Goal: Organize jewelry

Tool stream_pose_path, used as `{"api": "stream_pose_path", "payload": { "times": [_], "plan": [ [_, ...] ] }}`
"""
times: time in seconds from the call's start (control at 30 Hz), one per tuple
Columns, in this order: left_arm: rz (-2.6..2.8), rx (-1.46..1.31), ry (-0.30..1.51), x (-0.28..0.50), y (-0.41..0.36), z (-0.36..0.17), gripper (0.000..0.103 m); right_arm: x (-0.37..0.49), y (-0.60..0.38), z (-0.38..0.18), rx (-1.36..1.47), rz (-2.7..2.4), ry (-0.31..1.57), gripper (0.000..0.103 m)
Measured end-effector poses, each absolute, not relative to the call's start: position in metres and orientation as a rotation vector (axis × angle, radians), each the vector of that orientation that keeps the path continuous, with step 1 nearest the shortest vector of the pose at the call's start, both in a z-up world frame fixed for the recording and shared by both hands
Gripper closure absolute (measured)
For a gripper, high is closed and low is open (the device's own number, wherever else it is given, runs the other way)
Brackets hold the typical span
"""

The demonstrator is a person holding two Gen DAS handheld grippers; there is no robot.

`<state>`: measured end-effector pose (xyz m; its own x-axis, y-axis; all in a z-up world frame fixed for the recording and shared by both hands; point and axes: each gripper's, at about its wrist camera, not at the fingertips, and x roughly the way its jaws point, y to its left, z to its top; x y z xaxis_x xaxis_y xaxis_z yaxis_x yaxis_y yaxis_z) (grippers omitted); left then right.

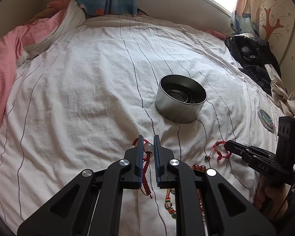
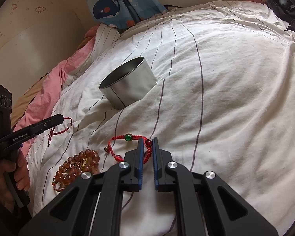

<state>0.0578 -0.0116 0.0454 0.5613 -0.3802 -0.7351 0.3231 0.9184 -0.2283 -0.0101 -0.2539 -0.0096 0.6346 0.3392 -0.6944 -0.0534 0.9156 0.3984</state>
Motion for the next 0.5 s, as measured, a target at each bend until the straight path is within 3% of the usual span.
{"api": "stream_pose_path", "payload": {
  "times": [0.5],
  "plan": [
    [-0.414,-0.424,0.946,0.071,0.047,0.028,0.093,-0.014,-0.256,-0.006,0.365,0.23,0.834,0.094]
  ]
}}
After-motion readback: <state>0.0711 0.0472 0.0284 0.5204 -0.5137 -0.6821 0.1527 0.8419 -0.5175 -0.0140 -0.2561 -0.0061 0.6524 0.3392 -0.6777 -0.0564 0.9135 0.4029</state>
